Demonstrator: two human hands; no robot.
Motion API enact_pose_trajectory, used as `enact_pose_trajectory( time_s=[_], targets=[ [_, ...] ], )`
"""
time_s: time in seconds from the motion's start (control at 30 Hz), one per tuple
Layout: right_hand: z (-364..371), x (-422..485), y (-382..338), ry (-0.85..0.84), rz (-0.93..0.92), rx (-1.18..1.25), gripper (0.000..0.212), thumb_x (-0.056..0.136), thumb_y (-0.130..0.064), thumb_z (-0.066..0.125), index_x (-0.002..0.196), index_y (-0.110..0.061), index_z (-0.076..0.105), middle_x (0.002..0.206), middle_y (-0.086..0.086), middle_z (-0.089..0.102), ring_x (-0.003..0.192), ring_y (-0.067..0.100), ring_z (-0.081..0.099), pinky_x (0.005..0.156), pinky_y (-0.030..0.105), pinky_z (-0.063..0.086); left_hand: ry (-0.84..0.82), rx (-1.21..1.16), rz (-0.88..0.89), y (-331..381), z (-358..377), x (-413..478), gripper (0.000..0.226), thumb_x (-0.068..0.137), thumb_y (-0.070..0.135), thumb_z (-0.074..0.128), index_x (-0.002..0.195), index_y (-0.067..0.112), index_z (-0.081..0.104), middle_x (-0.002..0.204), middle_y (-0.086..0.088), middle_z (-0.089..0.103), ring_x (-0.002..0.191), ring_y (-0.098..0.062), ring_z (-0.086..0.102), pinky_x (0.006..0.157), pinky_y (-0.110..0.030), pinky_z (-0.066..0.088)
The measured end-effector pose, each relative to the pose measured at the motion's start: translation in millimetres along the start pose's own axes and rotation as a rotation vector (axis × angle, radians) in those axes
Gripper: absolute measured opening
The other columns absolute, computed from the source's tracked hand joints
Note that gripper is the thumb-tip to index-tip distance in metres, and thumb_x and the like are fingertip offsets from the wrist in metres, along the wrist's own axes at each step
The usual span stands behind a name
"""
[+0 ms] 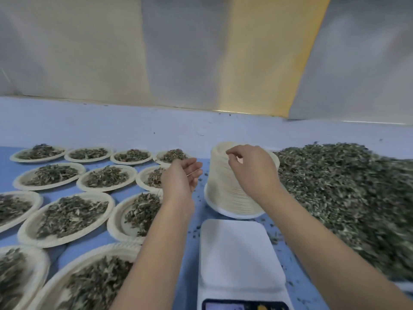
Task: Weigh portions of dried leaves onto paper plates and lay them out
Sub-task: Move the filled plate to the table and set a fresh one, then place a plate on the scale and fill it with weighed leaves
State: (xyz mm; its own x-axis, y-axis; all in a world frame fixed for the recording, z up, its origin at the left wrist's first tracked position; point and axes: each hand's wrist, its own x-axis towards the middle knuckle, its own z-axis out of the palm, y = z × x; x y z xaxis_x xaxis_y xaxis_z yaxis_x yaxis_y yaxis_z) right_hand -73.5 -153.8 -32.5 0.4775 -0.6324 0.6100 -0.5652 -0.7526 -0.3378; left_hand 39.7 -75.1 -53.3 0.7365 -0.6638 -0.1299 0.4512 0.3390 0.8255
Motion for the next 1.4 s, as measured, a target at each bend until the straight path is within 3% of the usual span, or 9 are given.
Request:
enact_pose_trajectory(
  time_s=[0.23, 0.43, 0.53, 0.6, 0.77, 1.0, 1.17, 1.3, 1.4],
  targets=[
    [-6.9, -13.4, 23.6, -0.061, -0.044, -0.074, 0.031, 0.100, -0.022, 0.043, 0.123, -0.017, 0.065, 0.119, 0.002, 0.067, 0.110, 0.023, 0.058, 0.089, 0.039, 0.046, -0.010, 0.018, -0.009, -15.0, 6.5, -17.3, 0.029, 0.096, 0.016, 0.038, 0.080, 0.011, 0.061, 0.055, 0.007, 0.067, 0.048, -0.004, 0.058, 0.054, -0.016, 0.042],
    [-4.4, -14.3, 28.6, -0.084, -0.101, -0.121, 0.032, 0.101, -0.023, 0.043, 0.124, -0.015, 0.064, 0.116, 0.006, 0.068, 0.109, 0.027, 0.057, 0.088, 0.040, 0.044, -0.031, 0.017, -0.030, -17.9, 7.5, -24.7, 0.027, 0.093, 0.013, 0.039, 0.081, 0.010, 0.063, 0.058, 0.005, 0.068, 0.057, -0.009, 0.058, 0.059, -0.019, 0.042],
    [-3.7, -14.4, 29.0, -0.111, -0.134, -0.288, 0.033, 0.103, -0.024, 0.038, 0.120, -0.014, 0.064, 0.111, 0.006, 0.068, 0.103, 0.026, 0.056, 0.088, 0.040, 0.042, -0.043, 0.031, -0.031, -18.2, 9.4, -27.5, 0.028, 0.094, 0.013, 0.039, 0.080, 0.011, 0.062, 0.056, 0.005, 0.067, 0.050, -0.006, 0.058, 0.058, -0.018, 0.042],
    [-2.4, -13.2, 29.1, -0.107, -0.149, -0.349, 0.032, 0.102, -0.020, 0.036, 0.117, -0.015, 0.063, 0.109, 0.005, 0.067, 0.102, 0.025, 0.055, 0.088, 0.037, 0.040, -0.061, 0.032, -0.037, -18.7, 11.4, -28.8, 0.029, 0.095, 0.014, 0.038, 0.079, 0.011, 0.062, 0.056, 0.005, 0.067, 0.049, -0.006, 0.057, 0.056, -0.018, 0.042],
    [1.7, -12.8, 31.3, -0.089, -0.197, -0.283, 0.036, 0.098, -0.006, 0.041, 0.131, -0.011, 0.054, 0.117, 0.007, 0.062, 0.111, 0.026, 0.047, 0.092, 0.029, 0.031, -0.097, 0.053, -0.053, -20.9, 16.2, -33.3, 0.028, 0.094, 0.014, 0.039, 0.079, 0.011, 0.062, 0.055, 0.005, 0.067, 0.048, -0.005, 0.057, 0.054, -0.016, 0.041],
    [6.6, -11.4, 34.1, 0.046, -0.227, -0.230, 0.031, 0.093, 0.005, 0.044, 0.120, 0.002, 0.058, 0.110, 0.016, 0.062, 0.108, 0.032, 0.049, 0.089, 0.028, 0.029, -0.116, 0.065, -0.049, -22.8, 18.0, -35.6, 0.027, 0.094, 0.012, 0.040, 0.080, 0.011, 0.062, 0.056, 0.005, 0.067, 0.051, -0.005, 0.056, 0.053, -0.015, 0.043],
    [8.4, -23.3, 22.3, 0.288, -0.358, -0.156, 0.022, 0.076, 0.015, 0.063, 0.097, 0.009, 0.066, 0.087, 0.020, 0.067, 0.082, 0.039, 0.062, 0.080, 0.042, 0.049, -0.213, 0.173, 0.007, -24.9, 21.4, -35.2, 0.021, 0.095, 0.016, 0.045, 0.096, 0.011, 0.065, 0.078, 0.002, 0.071, 0.060, -0.008, 0.062, 0.059, -0.016, 0.049],
    [15.4, -49.3, 11.0, 0.358, -0.470, -0.122, 0.019, 0.085, 0.003, 0.052, 0.097, 0.003, 0.067, 0.087, 0.012, 0.067, 0.082, 0.032, 0.063, 0.099, 0.044, 0.044, -0.220, 0.173, 0.079, -26.6, 22.2, -36.9, 0.024, 0.096, 0.027, 0.051, 0.081, 0.012, 0.060, 0.072, 0.001, 0.067, 0.067, -0.012, 0.063, 0.063, -0.021, 0.052],
    [13.1, -65.5, 7.0, 0.380, -0.478, -0.075, 0.015, 0.085, -0.003, 0.058, 0.095, -0.002, 0.069, 0.089, 0.009, 0.067, 0.085, 0.029, 0.064, 0.100, 0.045, 0.043, -0.165, 0.265, 0.172, -26.9, 19.0, -37.3, 0.023, 0.096, 0.018, 0.049, 0.076, 0.008, 0.053, 0.067, -0.005, 0.058, 0.065, -0.017, 0.057, 0.061, -0.026, 0.049]
  ],
)
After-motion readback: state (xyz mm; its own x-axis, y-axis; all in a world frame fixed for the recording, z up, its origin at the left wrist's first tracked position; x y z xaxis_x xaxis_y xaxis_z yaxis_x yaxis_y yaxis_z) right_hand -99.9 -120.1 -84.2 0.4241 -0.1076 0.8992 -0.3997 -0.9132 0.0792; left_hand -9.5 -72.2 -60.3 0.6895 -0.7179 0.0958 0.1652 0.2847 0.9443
